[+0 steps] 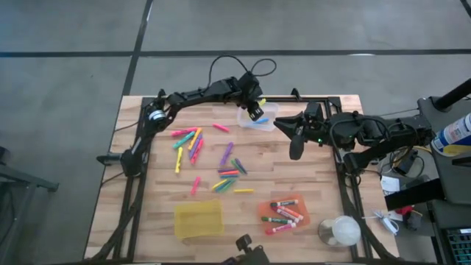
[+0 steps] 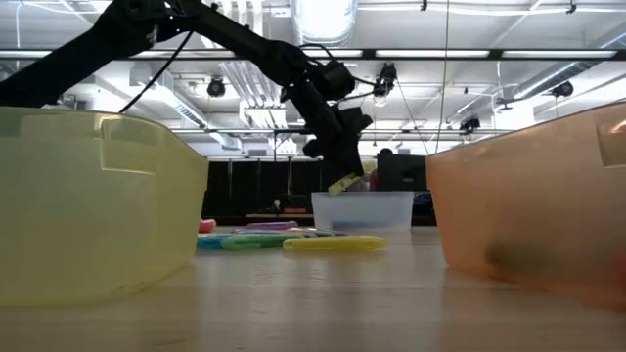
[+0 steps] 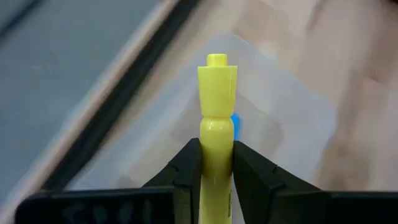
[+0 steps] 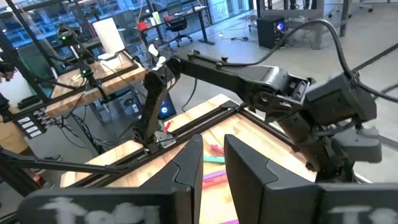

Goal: Pick & Place Markers
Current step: Put the right yellow highlighter pen into the transparent bin, then put the right purple highlighter pen into the transparent bin

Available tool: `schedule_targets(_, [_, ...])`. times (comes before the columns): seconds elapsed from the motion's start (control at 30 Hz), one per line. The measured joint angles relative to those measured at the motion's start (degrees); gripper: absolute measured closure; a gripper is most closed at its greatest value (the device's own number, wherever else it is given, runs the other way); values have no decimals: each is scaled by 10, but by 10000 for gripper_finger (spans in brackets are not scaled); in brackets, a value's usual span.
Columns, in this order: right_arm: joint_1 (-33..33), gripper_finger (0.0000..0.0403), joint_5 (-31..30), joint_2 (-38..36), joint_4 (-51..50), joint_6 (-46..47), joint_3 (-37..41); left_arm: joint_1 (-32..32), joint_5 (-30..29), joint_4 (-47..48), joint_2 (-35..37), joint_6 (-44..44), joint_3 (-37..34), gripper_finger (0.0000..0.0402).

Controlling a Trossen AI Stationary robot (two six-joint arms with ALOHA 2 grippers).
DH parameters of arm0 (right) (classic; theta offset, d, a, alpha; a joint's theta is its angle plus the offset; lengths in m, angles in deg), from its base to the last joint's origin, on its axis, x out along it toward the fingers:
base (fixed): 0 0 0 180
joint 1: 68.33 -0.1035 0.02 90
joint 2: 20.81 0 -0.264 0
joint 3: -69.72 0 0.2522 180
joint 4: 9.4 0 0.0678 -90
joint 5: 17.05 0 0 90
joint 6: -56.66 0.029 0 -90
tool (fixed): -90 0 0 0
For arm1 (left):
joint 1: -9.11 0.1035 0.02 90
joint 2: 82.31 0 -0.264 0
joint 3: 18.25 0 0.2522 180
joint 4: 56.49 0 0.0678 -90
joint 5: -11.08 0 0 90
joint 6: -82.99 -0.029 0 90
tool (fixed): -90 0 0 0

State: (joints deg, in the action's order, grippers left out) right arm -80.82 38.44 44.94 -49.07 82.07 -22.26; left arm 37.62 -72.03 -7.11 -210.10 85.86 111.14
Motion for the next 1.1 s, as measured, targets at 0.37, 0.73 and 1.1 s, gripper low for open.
schedule_targets(0.37, [0, 344, 30, 0, 0, -3, 0, 10, 23, 5, 2, 12, 0, 298])
schedule_targets(0.73, [0, 344, 32, 0, -1, -5, 0, 13, 21, 65, 17, 71, 17, 263])
schedule_targets(1.1, [0, 346, 31, 0, -3, -29, 0, -20, 22, 270, 92, 109, 4, 262])
